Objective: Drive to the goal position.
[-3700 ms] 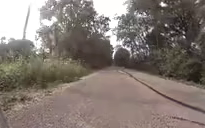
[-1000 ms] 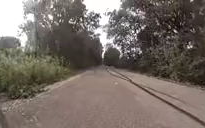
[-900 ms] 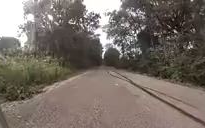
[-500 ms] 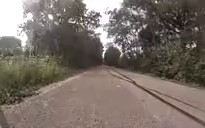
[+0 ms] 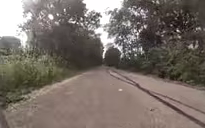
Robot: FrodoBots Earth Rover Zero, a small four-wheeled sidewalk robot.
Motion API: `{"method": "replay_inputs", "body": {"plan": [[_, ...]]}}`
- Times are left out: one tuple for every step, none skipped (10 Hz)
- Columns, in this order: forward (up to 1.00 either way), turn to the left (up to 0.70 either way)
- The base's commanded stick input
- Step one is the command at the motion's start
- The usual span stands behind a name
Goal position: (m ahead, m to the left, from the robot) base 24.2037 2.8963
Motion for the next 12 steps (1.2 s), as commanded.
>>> {"method": "replay_inputs", "body": {"plan": [[0.70, 0.00], [0.70, 0.00], [0.70, 0.00], [0.70, 0.00], [0.70, 0.00], [0.70, 0.00], [0.70, 0.00], [0.70, 0.00], [0.70, 0.00], [0.70, 0.00], [0.70, 0.00], [0.70, 0.00]]}}
